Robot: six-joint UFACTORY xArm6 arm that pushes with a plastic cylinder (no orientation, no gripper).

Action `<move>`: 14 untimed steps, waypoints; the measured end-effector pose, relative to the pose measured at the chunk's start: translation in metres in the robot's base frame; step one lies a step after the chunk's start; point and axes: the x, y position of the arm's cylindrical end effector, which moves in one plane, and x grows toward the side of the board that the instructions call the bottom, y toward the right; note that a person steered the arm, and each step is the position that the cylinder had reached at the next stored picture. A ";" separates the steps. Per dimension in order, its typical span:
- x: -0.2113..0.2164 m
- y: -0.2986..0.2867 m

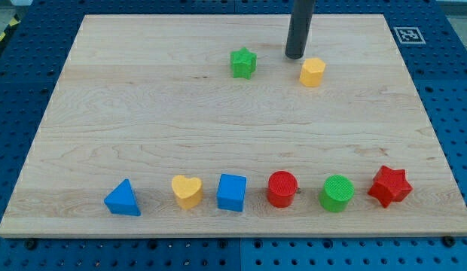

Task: Put the yellow hexagon to the right of the red star

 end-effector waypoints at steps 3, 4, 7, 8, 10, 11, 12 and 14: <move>0.041 0.042; 0.054 0.048; 0.093 0.058; 0.115 0.071; 0.154 0.097; 0.168 0.122; 0.177 0.146; 0.177 0.154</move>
